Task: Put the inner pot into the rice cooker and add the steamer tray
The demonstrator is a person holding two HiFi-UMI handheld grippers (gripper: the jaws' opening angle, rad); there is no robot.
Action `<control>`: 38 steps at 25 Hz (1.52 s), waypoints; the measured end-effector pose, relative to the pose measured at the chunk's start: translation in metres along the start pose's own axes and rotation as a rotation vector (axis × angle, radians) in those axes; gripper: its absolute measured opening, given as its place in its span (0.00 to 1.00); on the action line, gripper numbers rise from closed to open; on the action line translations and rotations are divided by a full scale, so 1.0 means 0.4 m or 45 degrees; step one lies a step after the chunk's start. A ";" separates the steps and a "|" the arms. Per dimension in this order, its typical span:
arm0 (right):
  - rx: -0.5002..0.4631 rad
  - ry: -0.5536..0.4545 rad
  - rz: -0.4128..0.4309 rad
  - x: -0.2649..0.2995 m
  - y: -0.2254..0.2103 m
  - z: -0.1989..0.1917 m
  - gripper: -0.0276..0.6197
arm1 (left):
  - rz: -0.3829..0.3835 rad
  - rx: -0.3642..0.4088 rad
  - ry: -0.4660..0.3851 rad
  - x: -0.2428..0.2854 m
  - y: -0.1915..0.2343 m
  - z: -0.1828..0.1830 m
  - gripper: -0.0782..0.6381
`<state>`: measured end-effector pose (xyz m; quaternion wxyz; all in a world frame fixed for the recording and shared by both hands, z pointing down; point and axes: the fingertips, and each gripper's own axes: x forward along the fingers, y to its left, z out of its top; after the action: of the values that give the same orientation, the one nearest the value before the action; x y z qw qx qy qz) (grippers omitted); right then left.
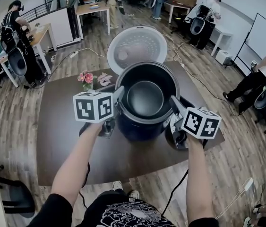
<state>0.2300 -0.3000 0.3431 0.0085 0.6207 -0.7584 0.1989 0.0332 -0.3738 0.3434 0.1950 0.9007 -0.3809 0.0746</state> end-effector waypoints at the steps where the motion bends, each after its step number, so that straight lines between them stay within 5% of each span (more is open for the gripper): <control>1: 0.002 0.004 -0.004 0.004 -0.003 -0.003 0.21 | -0.002 -0.004 0.009 0.007 0.004 -0.006 0.25; 17: 0.038 0.084 -0.090 0.081 -0.041 -0.101 0.21 | -0.001 0.022 0.101 0.086 0.072 -0.093 0.25; 25: 0.042 0.058 -0.130 0.082 -0.048 -0.113 0.22 | -0.011 0.048 0.049 0.092 0.073 -0.099 0.26; 38: 0.000 0.150 -0.208 0.112 -0.065 -0.163 0.23 | -0.036 0.134 0.172 0.132 0.099 -0.154 0.27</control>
<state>0.2292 -0.3256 0.4224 0.0691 0.6677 -0.7035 0.2336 0.0425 -0.4085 0.4261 0.1736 0.9080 -0.3496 0.1525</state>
